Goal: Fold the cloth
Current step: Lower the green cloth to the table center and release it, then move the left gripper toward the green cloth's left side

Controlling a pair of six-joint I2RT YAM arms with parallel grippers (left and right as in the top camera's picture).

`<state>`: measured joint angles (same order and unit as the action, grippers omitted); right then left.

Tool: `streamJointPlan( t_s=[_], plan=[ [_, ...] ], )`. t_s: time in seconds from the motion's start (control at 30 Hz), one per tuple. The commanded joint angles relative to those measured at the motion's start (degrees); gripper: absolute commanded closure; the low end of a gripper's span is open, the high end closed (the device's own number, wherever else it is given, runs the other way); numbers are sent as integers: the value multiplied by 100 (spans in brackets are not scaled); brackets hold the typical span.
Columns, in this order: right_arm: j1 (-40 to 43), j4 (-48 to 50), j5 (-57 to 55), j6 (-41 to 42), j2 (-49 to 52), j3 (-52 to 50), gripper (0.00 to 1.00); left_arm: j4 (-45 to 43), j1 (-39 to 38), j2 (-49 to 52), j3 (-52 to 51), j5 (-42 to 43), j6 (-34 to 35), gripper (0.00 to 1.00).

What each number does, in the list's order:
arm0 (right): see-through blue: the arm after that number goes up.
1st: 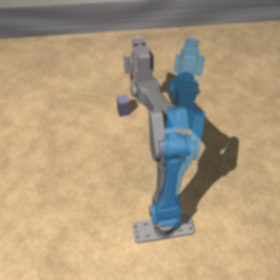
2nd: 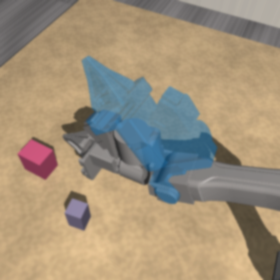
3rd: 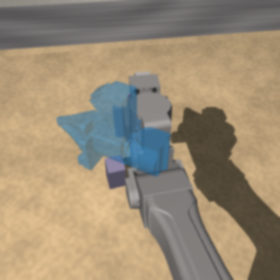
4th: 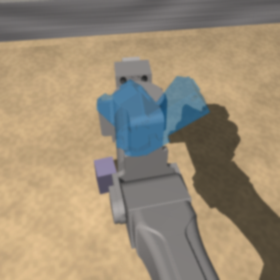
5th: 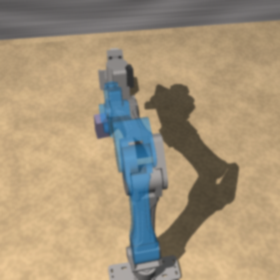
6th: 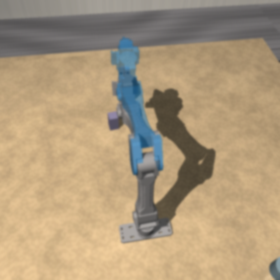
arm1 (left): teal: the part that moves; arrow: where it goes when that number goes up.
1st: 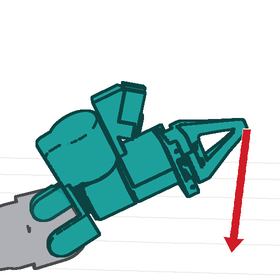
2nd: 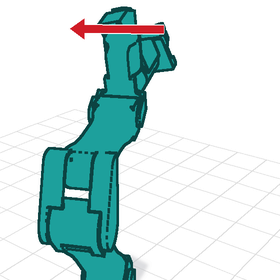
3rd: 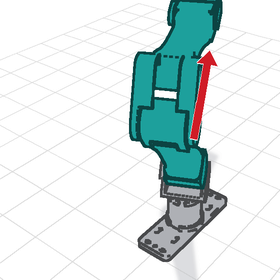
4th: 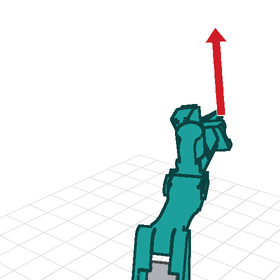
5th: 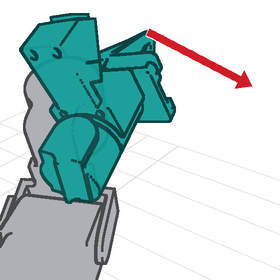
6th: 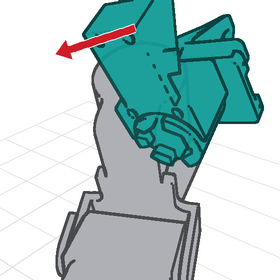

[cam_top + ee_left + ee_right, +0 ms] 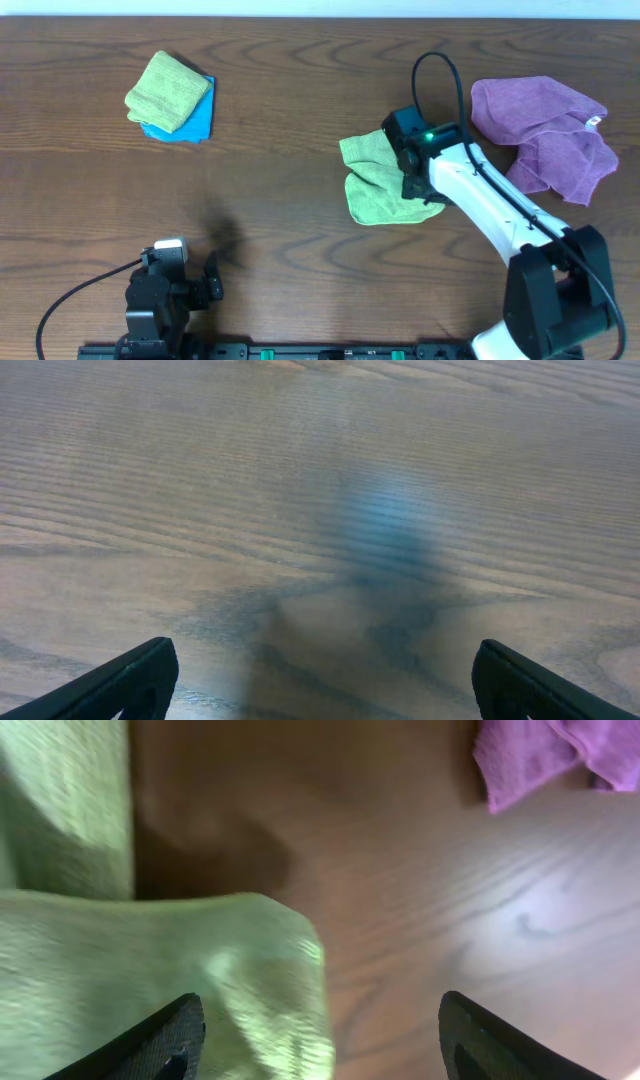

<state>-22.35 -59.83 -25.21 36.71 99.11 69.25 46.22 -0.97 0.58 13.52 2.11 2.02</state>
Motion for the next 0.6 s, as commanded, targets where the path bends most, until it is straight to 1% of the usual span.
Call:
streamJointPlan(
  t_s=[0.0, 0.13, 0.27, 0.4, 0.43, 0.57],
  plan=[
    [129, 238, 267, 118, -256, 7, 25, 70, -22, -33, -28, -103, -76, 5],
    [304, 636, 494, 92, -599, 7, 25, 70, -22, -33, -28, -103, -76, 5],
    [527, 1045, 968, -319, -942, 7, 26, 70, -22, -33, -28, -103, -76, 5],
    [678, 1541, 1709, -1351, -1130, 7, 28, 70, -22, -33, -28, -105, -76, 5],
    [680, 1720, 2004, -1786, -1150, 7, 28, 72, -22, -33, -28, -105, -76, 5],
    [680, 2072, 2957, -2726, -1158, 7, 27, 31, -22, -33, -28, -42, -57, 5]
  ],
)
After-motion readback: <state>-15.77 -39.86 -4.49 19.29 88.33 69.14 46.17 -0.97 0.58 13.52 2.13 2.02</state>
